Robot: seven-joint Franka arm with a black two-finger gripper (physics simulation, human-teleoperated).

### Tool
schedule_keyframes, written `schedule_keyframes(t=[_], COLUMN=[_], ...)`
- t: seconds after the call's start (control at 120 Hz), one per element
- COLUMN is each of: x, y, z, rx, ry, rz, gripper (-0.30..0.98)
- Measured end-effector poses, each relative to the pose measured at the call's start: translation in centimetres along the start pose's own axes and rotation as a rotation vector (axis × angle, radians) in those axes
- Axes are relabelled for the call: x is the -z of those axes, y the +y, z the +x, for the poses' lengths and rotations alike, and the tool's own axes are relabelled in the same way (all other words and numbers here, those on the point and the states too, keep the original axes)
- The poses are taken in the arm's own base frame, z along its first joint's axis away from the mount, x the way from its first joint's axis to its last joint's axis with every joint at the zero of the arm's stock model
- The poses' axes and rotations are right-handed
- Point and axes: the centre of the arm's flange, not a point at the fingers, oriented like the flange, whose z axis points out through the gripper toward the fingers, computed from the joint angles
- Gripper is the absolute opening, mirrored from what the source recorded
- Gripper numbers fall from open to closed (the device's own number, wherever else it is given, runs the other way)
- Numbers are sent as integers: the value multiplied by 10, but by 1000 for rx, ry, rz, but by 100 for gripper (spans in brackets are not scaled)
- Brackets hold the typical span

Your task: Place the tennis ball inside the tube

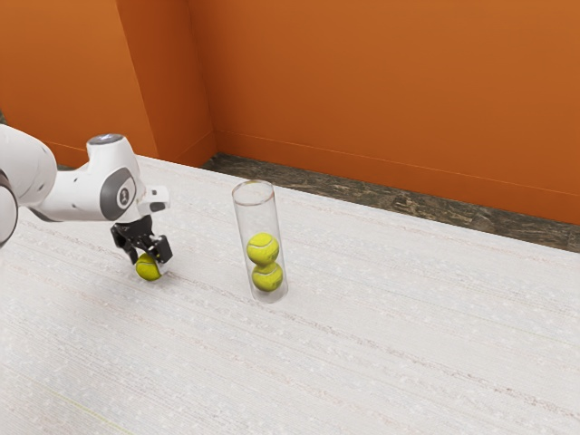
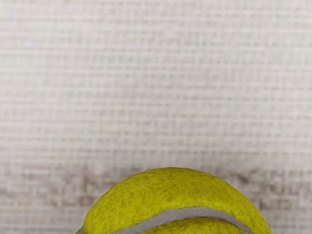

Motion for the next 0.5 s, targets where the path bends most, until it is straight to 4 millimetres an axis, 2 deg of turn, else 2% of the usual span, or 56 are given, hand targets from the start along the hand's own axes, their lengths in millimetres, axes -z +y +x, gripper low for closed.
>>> schedule_keyframes(t=[0.158,0.367,0.5], x=[0,0,23], y=[1,1,10], z=[0,-3,-8], rx=[-5,-4,-15], ry=[6,7,31], rz=[0,-7,-8], gripper=[51,45,43])
